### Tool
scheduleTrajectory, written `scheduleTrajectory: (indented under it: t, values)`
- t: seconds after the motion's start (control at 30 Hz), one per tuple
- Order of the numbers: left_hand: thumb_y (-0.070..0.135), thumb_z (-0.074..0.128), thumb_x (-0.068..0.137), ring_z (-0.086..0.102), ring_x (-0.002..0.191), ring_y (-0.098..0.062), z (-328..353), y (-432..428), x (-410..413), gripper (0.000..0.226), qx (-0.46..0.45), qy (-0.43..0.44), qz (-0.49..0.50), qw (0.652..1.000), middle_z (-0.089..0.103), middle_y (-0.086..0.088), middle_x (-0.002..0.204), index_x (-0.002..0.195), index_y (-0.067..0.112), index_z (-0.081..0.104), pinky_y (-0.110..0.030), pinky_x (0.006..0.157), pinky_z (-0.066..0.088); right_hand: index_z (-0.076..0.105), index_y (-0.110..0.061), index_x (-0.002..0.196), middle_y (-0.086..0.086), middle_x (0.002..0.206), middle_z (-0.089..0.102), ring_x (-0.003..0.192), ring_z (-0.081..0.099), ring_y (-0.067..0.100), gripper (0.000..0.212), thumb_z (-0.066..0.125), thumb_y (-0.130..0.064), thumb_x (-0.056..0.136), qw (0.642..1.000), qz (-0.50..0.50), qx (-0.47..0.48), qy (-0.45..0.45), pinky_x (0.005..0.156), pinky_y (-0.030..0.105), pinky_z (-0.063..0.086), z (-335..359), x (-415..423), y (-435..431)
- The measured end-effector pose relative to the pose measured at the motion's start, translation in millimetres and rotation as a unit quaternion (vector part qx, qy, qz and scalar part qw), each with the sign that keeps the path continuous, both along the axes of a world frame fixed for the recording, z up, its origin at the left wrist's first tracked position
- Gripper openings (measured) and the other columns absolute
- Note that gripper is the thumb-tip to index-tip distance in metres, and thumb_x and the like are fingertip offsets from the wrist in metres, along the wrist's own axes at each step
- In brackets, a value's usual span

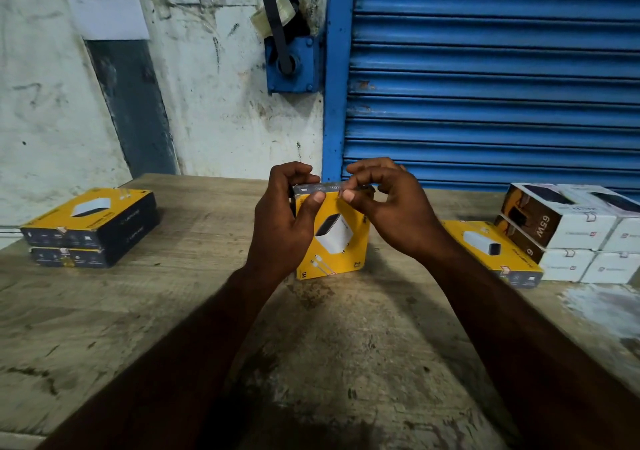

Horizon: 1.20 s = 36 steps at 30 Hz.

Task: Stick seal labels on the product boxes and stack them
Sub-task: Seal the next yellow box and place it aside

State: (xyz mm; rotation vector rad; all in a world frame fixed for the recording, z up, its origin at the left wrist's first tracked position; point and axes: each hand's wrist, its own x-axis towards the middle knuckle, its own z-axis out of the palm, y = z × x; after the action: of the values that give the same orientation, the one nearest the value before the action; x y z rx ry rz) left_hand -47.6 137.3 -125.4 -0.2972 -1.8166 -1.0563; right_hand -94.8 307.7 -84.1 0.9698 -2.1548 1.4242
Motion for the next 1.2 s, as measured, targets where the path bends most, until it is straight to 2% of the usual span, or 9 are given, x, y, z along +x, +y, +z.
scheduleTrajectory:
  t: [0.17, 0.3, 0.53, 0.7, 0.83, 1.0, 1.2]
  values:
    - [0.02, 0.062, 0.095, 0.065, 0.104, -0.007, -0.2, 0.7, -0.4, 0.028, -0.003, 0.002, 0.0, 1.0, 0.063, 0.007, 0.114, 0.12, 0.02, 0.05, -0.037, 0.083, 0.058, 0.076, -0.024, 0.091, -0.007, 0.124, 0.064, 0.123, 0.054, 0.012, 0.007, 0.074, -0.017, 0.091, 0.999, 0.002, 0.026, -0.022, 0.085, 0.003, 0.033, 1.3, 0.2, 0.4]
    - [0.019, 0.062, 0.096, 0.065, 0.103, -0.007, -0.4, 0.6, -0.5, 0.027, -0.006, 0.003, 0.002, 1.0, 0.063, 0.008, 0.114, 0.12, 0.02, 0.05, -0.035, 0.084, 0.057, 0.076, -0.024, 0.092, -0.006, 0.127, 0.063, 0.124, 0.053, 0.012, 0.01, 0.072, -0.015, 0.092, 0.999, 0.016, 0.029, -0.031, 0.081, -0.004, 0.032, 0.9, 1.2, -0.9]
    - [0.021, 0.061, 0.096, 0.065, 0.104, -0.009, -1.1, 1.1, 0.1, 0.026, -0.001, 0.0, -0.001, 1.0, 0.064, 0.007, 0.114, 0.12, 0.021, 0.051, -0.039, 0.083, 0.057, 0.068, -0.037, 0.088, -0.003, 0.125, 0.064, 0.124, 0.054, 0.018, 0.032, 0.066, -0.006, 0.094, 0.999, 0.039, 0.014, -0.025, 0.1, 0.028, 0.043, 2.2, 1.8, -2.3]
    - [0.02, 0.061, 0.096, 0.066, 0.103, -0.01, -1.4, 1.2, -0.2, 0.026, -0.002, 0.001, -0.001, 1.0, 0.064, 0.006, 0.115, 0.12, 0.02, 0.051, -0.042, 0.083, 0.057, 0.065, -0.043, 0.087, -0.003, 0.122, 0.064, 0.123, 0.055, 0.022, 0.041, 0.064, -0.003, 0.093, 0.999, 0.037, 0.006, -0.021, 0.106, 0.041, 0.044, 0.1, 0.6, -3.8]
    - [0.02, 0.061, 0.096, 0.065, 0.104, -0.011, -1.6, 0.5, -1.1, 0.027, -0.004, 0.001, 0.0, 1.0, 0.064, 0.003, 0.116, 0.121, 0.016, 0.051, -0.043, 0.084, 0.057, 0.065, -0.042, 0.089, -0.002, 0.122, 0.065, 0.122, 0.055, 0.023, 0.037, 0.065, -0.005, 0.091, 0.999, 0.042, 0.001, -0.013, 0.105, 0.048, 0.044, -1.4, 0.3, -3.9]
    - [0.02, 0.061, 0.096, 0.066, 0.103, -0.01, -1.3, 0.5, -0.8, 0.027, -0.005, 0.0, 0.0, 1.0, 0.064, 0.005, 0.115, 0.121, 0.017, 0.051, -0.042, 0.082, 0.057, 0.071, -0.026, 0.094, -0.003, 0.123, 0.066, 0.123, 0.056, 0.02, 0.023, 0.07, -0.004, 0.089, 0.998, 0.053, 0.002, -0.017, 0.107, 0.047, 0.044, -3.8, -2.0, -2.5]
    - [0.019, 0.061, 0.096, 0.065, 0.103, -0.008, -0.9, 0.9, -1.2, 0.027, -0.008, 0.003, 0.007, 1.0, 0.063, 0.006, 0.115, 0.121, 0.014, 0.052, -0.039, 0.083, 0.057, 0.071, -0.022, 0.095, -0.002, 0.122, 0.068, 0.123, 0.058, 0.018, 0.02, 0.074, -0.005, 0.087, 0.997, 0.07, 0.004, -0.025, 0.108, 0.045, 0.045, -5.7, -2.8, -0.7]
